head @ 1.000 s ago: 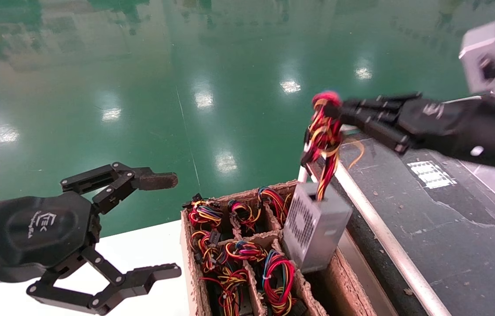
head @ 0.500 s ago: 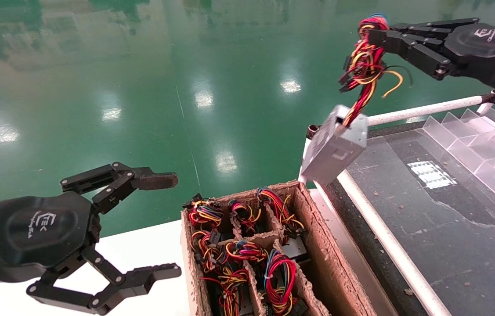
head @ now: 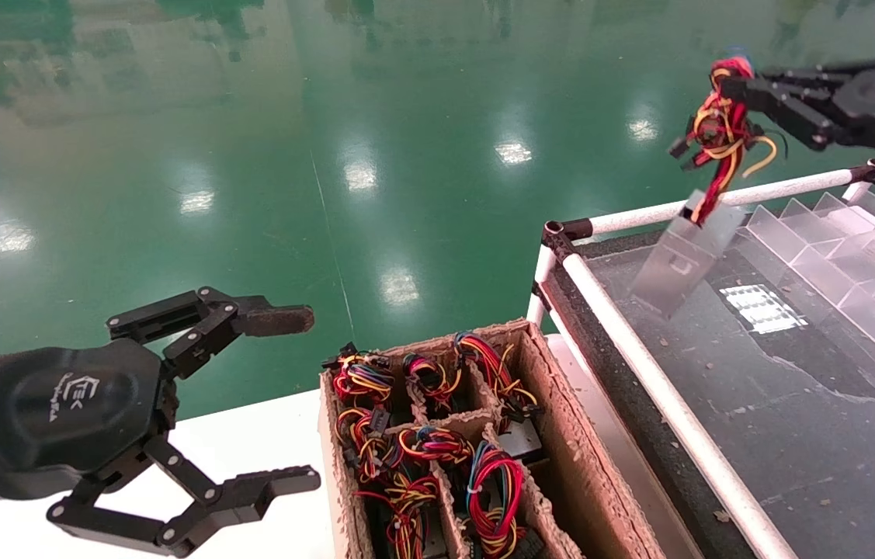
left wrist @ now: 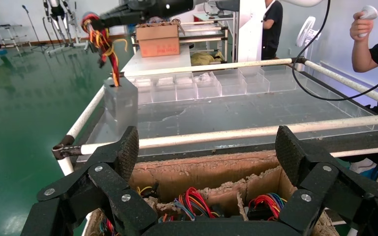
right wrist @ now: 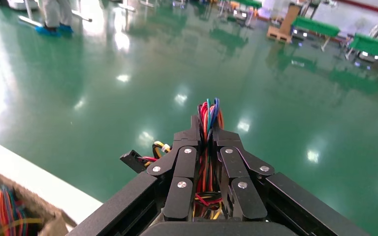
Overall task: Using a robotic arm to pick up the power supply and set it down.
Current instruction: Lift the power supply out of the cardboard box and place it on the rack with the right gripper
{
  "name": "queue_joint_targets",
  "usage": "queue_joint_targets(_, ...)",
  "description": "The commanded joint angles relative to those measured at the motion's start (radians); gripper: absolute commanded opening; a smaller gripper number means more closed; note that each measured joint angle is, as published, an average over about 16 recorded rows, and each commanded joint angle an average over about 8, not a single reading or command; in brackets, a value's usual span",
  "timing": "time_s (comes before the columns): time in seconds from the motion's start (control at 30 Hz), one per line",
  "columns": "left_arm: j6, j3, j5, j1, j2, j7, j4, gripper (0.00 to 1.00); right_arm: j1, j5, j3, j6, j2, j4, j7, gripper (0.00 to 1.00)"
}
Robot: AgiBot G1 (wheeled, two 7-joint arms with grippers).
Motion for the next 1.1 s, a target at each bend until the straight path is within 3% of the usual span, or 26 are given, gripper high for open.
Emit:
queue_joint_targets(0.03,0.000,0.000,0.000,0.000,0.000,0.000,0.000,1.00,0.011,-0.013,-0.007,-0.004,0.001,-0.036,-0.023,0.00)
queue_joint_targets(0.3,0.000,0.000,0.000,0.000,0.000,0.000,0.000,1.00,0.029,-0.034,-0.023,-0.025,-0.045,-0.117,-0.084,0.00)
queue_joint_targets(0.77,0.000,0.000,0.000,0.000,0.000,0.000,0.000,1.00,0.051,-0.044,-0.030,0.061,-0.169,-0.199,-0.154,0.00)
queue_joint_targets(1.1,0.000,0.000,0.000,0.000,0.000,0.000,0.000,1.00,0.065,-0.064,-0.042,0.088,-0.158,-0.234,-0.192,0.00)
